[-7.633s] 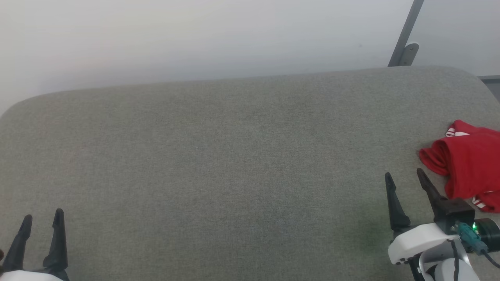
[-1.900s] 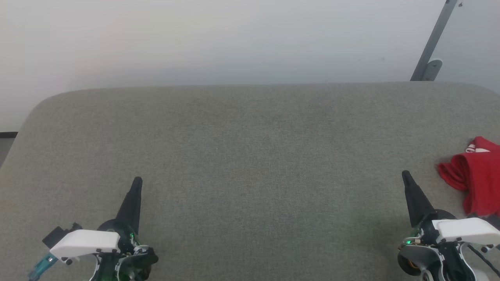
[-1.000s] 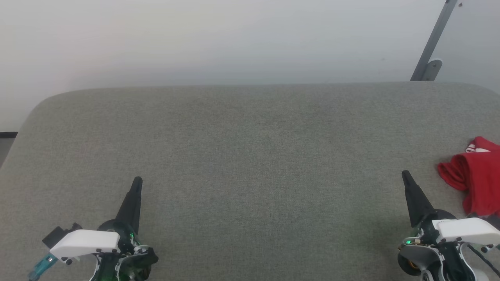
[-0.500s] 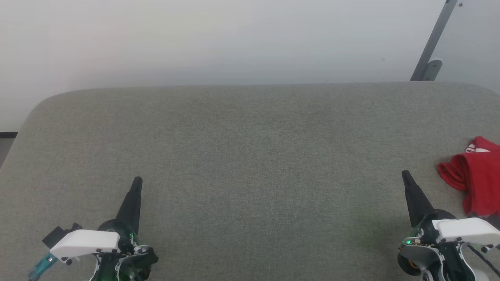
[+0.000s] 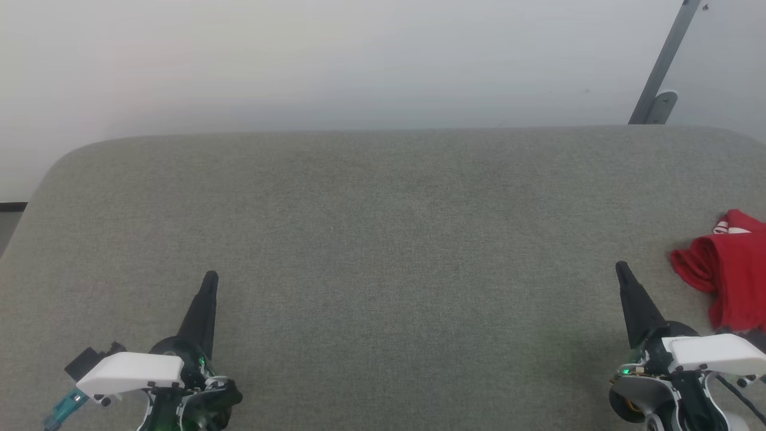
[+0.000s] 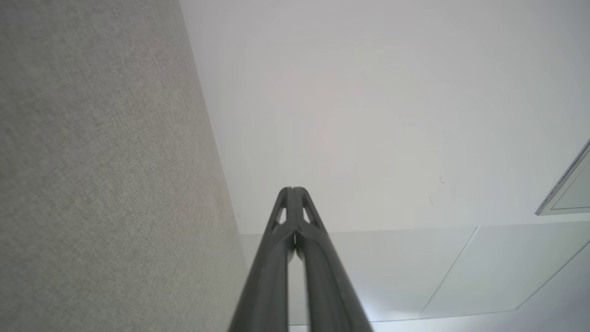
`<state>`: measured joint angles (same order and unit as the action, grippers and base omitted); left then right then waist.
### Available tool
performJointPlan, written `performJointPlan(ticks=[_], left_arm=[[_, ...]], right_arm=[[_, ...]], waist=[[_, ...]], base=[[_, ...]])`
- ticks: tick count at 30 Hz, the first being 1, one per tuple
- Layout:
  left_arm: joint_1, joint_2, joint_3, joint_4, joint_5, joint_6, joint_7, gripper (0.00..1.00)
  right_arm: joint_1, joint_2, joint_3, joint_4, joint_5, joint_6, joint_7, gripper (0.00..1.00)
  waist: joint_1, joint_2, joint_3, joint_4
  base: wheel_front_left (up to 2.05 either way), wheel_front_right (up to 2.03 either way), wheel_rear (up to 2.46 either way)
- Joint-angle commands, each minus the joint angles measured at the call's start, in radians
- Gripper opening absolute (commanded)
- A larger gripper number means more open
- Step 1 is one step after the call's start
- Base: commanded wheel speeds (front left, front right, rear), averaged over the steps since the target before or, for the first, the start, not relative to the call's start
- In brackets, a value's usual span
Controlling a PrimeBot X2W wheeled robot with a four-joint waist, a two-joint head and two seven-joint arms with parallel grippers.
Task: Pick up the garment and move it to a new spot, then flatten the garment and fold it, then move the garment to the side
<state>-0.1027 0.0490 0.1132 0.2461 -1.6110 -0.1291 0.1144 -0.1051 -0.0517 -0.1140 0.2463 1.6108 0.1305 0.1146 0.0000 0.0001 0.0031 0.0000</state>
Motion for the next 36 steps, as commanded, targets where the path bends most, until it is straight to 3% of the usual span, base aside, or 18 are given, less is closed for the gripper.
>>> performJointPlan(ticks=[1,36], left_arm=[[-0.013,-0.001,0.0,-0.003,-0.004,-0.003,0.003,0.0],[-0.013,-0.001,0.0,-0.003,-0.004,-0.003,0.003,0.0]], right_arm=[[-0.007,0.003,0.0,-0.004,0.004,0.0,0.003,0.0],[-0.006,0.003,0.0,-0.004,0.004,0.0,0.003,0.0]], waist=[[0.0,-0.0001,0.0,0.0],[0.0,-0.0001,0.0,0.0]], base=[[0.0,0.0,0.0],[0.0,0.0,0.0]])
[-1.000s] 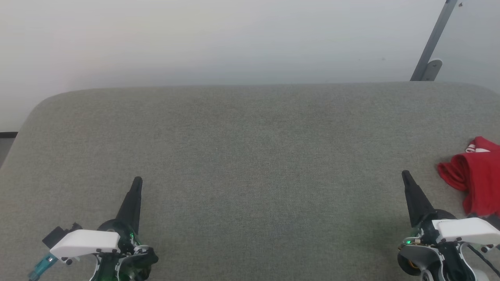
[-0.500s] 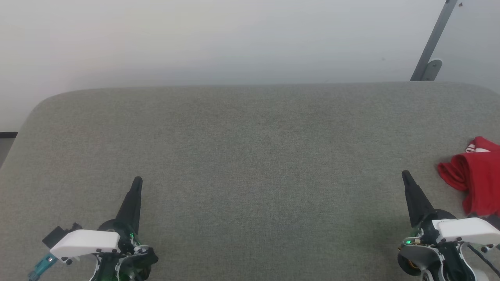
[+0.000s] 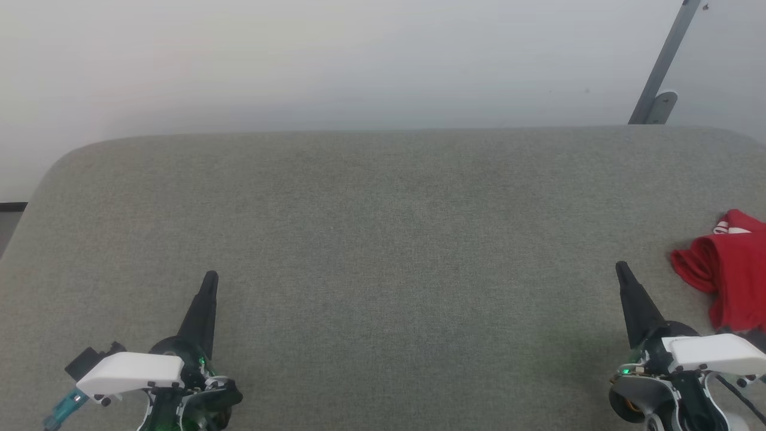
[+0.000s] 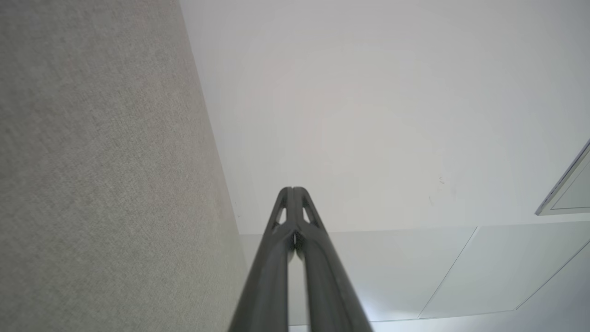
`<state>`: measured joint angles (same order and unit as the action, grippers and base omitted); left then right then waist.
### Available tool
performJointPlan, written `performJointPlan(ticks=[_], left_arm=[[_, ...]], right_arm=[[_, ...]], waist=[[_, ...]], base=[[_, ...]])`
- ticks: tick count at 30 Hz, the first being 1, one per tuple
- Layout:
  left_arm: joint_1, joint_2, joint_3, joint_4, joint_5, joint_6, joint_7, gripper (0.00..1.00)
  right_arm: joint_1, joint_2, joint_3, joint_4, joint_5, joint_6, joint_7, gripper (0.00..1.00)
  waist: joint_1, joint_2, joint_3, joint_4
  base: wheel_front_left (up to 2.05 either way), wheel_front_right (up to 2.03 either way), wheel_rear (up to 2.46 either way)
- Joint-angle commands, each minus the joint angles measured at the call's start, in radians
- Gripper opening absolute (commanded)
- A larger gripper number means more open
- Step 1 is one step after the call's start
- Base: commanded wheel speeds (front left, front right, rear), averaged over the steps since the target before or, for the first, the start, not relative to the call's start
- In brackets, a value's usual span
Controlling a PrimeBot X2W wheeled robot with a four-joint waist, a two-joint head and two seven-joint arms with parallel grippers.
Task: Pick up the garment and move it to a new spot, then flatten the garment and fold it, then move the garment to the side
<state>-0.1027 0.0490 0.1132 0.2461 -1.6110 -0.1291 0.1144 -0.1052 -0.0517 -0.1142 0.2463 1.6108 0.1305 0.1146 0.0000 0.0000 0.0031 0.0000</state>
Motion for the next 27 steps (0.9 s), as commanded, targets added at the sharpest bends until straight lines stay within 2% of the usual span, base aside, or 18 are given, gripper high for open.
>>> performJointPlan(ticks=[1,27], left_arm=[[-0.013,-0.001,0.0,-0.003,-0.004,-0.003,0.003,0.0],[-0.013,-0.001,0.0,-0.003,-0.004,-0.003,0.003,0.0]], right_arm=[[-0.006,0.003,0.0,-0.004,0.004,0.0,0.003,0.0],[-0.006,0.003,0.0,-0.004,0.004,0.0,0.002,0.0]], waist=[[0.0,0.0,0.0,0.0],[0.0,0.0,0.0,0.0]], base=[[0.0,0.0,0.0],[0.0,0.0,0.0]])
